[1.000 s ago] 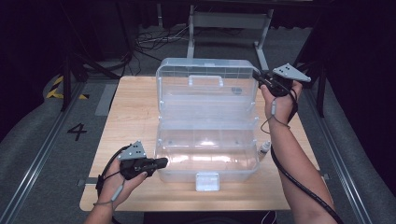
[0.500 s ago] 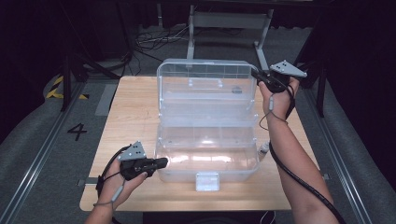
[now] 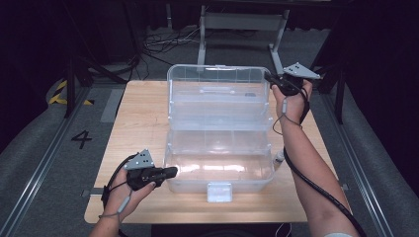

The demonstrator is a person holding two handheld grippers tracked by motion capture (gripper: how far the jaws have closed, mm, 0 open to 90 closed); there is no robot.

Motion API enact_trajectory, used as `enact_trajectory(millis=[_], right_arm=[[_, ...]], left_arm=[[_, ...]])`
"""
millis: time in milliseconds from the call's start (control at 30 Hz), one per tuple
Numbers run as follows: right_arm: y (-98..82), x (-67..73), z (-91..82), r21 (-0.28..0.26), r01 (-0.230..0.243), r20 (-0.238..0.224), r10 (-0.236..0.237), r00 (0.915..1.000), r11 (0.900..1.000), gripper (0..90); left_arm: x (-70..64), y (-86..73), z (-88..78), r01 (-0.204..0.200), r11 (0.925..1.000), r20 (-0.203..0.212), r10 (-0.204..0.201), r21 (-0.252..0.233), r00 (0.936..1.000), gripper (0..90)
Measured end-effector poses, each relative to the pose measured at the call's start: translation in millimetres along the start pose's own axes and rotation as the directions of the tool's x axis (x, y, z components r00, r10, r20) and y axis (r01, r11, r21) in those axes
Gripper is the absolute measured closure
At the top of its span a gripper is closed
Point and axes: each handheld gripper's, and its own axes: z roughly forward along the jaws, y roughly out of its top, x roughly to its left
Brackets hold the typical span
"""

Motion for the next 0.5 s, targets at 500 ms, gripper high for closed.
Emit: enact_trajectory(millis=[500], right_arm=[[-5.4,-5.7,15.1,0.029,-0.001,-0.014,0.002,0.9999,1.000,84.0]], left_arm=[[1.4,-0.8,-0.2,0.006,1.0000,0.009,-0.006,-0.007,0.9999,86.8]])
